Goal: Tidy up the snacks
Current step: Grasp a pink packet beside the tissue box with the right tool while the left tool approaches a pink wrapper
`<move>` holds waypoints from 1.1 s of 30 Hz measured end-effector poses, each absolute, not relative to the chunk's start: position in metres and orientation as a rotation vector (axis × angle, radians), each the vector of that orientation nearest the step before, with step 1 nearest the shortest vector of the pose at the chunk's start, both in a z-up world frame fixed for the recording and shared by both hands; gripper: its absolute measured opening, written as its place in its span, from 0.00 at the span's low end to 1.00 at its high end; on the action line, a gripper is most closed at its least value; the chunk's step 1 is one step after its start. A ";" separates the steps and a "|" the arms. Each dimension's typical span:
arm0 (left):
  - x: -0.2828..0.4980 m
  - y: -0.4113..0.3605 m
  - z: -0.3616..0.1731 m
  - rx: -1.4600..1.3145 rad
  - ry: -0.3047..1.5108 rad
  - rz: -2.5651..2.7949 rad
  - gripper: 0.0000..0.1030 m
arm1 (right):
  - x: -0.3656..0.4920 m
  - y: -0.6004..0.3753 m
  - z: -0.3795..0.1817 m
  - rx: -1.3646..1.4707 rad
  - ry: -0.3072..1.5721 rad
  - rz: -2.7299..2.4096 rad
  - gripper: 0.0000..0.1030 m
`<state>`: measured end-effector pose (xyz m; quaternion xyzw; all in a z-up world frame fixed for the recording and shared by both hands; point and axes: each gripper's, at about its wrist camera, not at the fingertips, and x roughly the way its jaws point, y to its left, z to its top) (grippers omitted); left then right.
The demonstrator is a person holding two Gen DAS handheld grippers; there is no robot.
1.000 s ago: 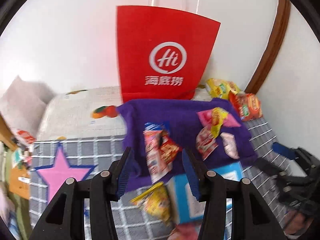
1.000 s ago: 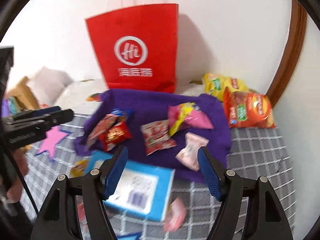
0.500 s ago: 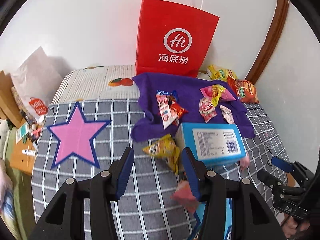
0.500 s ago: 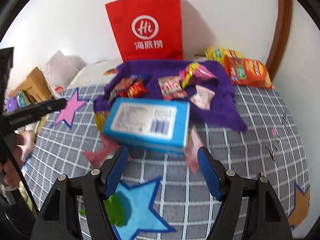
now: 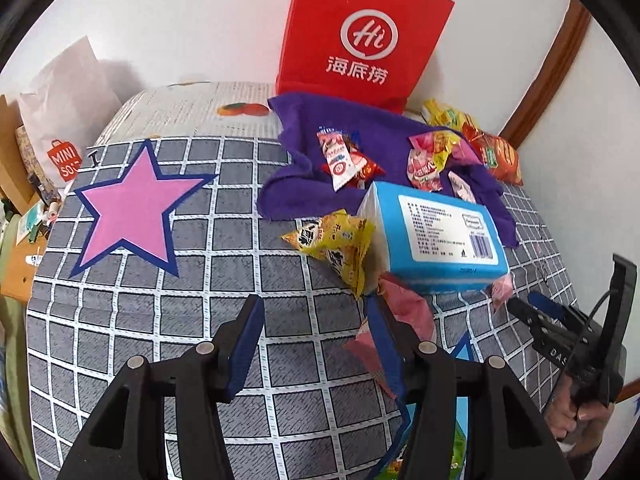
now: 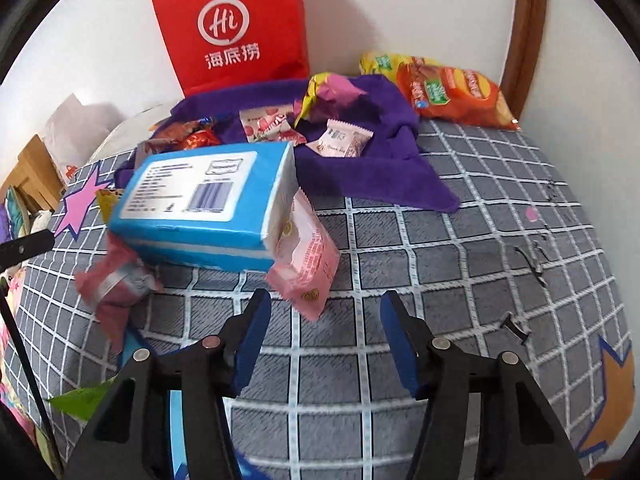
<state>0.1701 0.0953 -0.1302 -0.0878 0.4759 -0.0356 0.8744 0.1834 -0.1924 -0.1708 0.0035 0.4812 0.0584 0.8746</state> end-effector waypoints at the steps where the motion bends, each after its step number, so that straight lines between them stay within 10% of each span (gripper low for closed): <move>1: 0.171 0.094 -0.131 -0.181 0.997 -0.080 0.50 | 0.185 -0.191 -0.173 0.001 1.000 0.127 0.56; 10: 0.176 0.081 -0.130 -0.144 0.998 -0.134 0.50 | 0.207 -0.168 -0.189 -0.087 0.984 0.164 0.55; 15: 0.177 0.068 -0.139 -0.099 1.019 -0.178 0.50 | 0.211 -0.166 -0.200 -0.098 0.993 0.240 0.29; 33: 0.182 0.018 -0.176 0.040 1.097 -0.250 0.56 | 0.164 -0.188 -0.171 -0.093 0.919 0.181 0.26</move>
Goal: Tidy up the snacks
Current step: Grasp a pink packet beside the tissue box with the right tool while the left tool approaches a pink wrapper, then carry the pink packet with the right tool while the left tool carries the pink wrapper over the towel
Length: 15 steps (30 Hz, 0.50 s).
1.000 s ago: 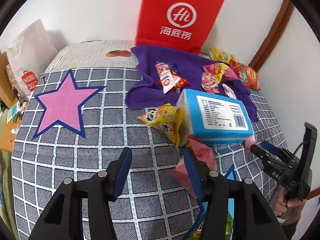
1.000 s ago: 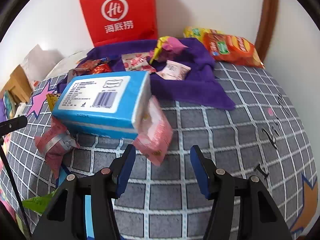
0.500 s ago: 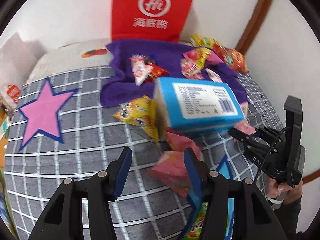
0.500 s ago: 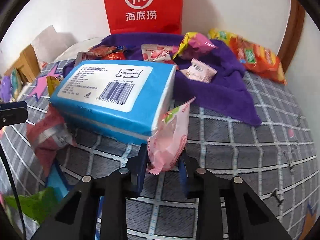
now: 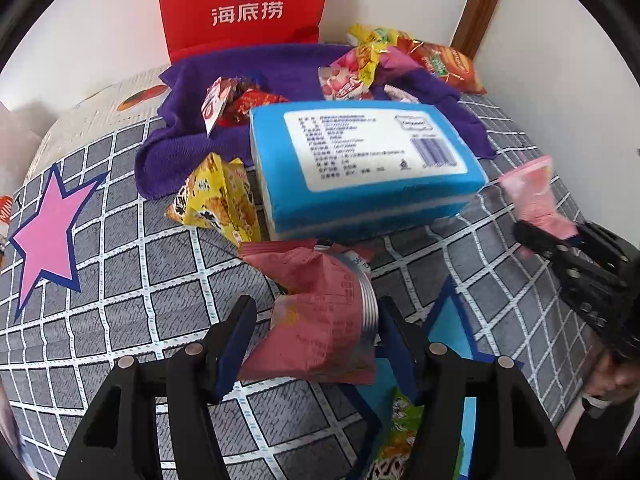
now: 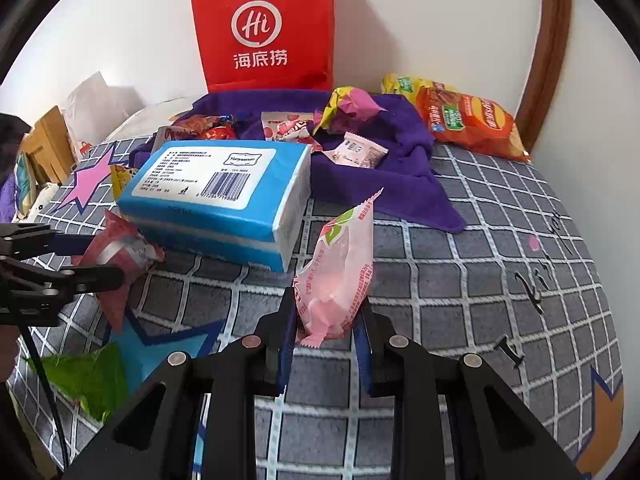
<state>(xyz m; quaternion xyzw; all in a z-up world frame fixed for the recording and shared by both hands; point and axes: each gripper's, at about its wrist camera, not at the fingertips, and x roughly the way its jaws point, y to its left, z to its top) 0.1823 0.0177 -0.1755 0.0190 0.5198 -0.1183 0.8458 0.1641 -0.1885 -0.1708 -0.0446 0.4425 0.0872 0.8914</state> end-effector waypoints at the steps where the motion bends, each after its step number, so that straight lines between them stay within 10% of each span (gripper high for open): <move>1: 0.182 0.019 -0.177 0.027 1.097 -0.256 0.53 | 0.162 -0.190 -0.170 -0.091 0.917 0.181 0.26; 15: 0.164 0.042 -0.137 -0.043 1.007 -0.308 0.40 | 0.154 -0.187 -0.133 -0.070 0.874 0.184 0.26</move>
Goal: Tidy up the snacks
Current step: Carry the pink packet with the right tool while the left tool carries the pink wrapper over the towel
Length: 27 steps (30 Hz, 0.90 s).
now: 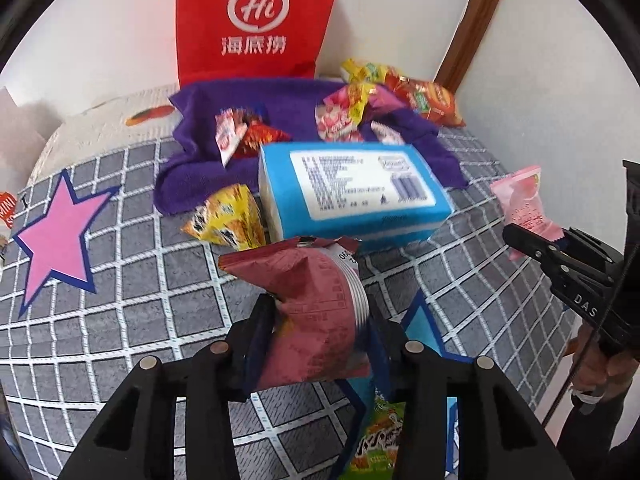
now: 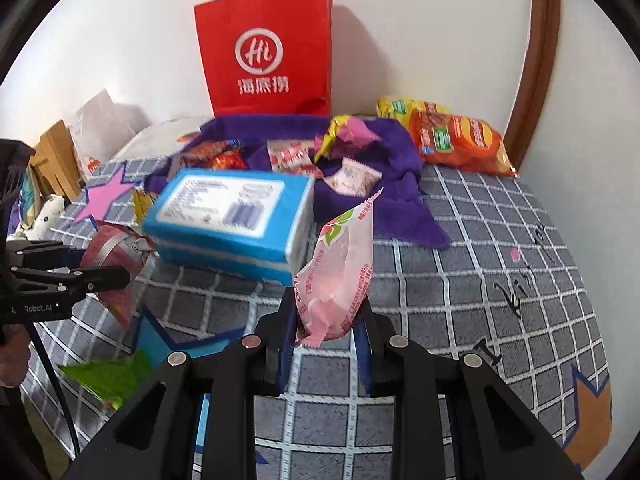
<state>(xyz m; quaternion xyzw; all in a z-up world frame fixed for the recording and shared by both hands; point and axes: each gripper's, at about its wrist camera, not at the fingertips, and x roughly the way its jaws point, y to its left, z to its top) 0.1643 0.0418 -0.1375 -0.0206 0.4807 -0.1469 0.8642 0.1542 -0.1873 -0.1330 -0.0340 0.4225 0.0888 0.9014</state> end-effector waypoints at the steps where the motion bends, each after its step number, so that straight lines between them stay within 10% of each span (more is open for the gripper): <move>1: 0.163 0.044 -0.133 -0.047 0.999 -0.307 0.40 | 0.155 -0.185 -0.130 -0.069 0.871 0.186 0.26; 27: 0.266 0.082 -0.039 -0.076 0.832 -0.200 0.40 | 0.276 -0.132 -0.043 -0.037 0.794 0.250 0.26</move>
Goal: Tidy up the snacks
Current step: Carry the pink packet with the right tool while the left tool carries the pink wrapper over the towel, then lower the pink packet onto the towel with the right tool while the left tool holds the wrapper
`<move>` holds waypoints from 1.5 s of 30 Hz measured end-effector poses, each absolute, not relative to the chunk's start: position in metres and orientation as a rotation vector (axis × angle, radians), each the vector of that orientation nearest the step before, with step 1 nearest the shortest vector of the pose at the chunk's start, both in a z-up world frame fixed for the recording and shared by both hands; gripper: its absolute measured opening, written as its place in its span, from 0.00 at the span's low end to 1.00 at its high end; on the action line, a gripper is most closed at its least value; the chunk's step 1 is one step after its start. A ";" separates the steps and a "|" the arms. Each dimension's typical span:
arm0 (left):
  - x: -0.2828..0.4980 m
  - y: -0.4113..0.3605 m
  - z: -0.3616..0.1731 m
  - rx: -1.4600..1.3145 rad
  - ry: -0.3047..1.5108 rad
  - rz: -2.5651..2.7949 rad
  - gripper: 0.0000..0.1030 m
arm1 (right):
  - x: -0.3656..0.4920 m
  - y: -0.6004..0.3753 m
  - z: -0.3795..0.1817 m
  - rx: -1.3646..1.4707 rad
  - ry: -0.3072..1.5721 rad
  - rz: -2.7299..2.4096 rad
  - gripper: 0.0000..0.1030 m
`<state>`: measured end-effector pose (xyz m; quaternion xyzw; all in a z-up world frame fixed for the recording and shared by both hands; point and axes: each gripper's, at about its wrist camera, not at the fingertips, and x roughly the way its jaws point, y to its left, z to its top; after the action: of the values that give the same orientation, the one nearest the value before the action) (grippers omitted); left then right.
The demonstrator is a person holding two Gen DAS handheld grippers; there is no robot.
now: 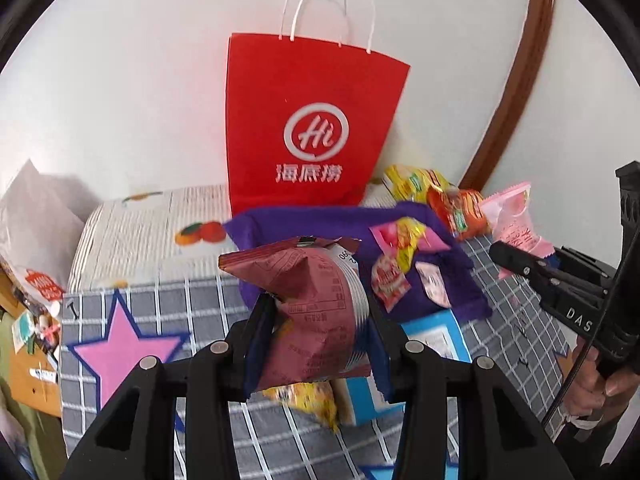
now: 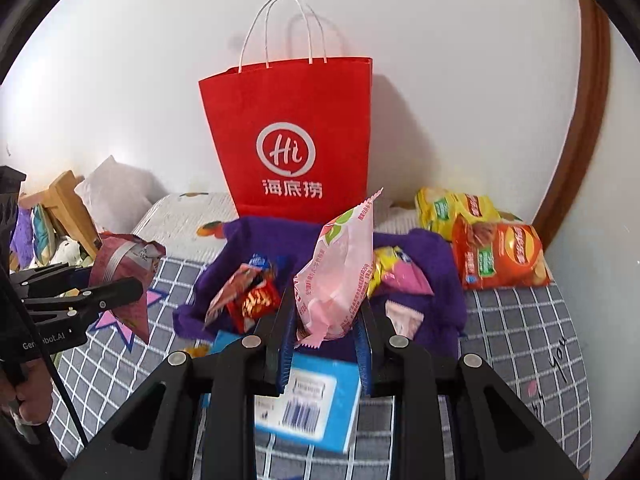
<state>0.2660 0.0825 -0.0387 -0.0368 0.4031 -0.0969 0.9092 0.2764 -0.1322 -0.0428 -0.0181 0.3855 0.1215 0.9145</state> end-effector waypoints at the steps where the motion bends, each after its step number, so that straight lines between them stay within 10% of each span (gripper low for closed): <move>1: 0.272 0.083 -0.037 -0.077 0.827 -0.194 0.40 | 0.280 -0.132 -0.043 -0.035 0.794 0.254 0.26; 45: 0.358 0.072 -0.102 -0.097 0.928 -0.157 0.40 | 0.386 -0.116 -0.119 -0.031 0.954 0.311 0.26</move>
<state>0.3578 0.0716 -0.1017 -0.0468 0.4467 -0.0754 0.8903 0.3862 -0.1165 -0.1190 -0.0148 0.4572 0.1488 0.8767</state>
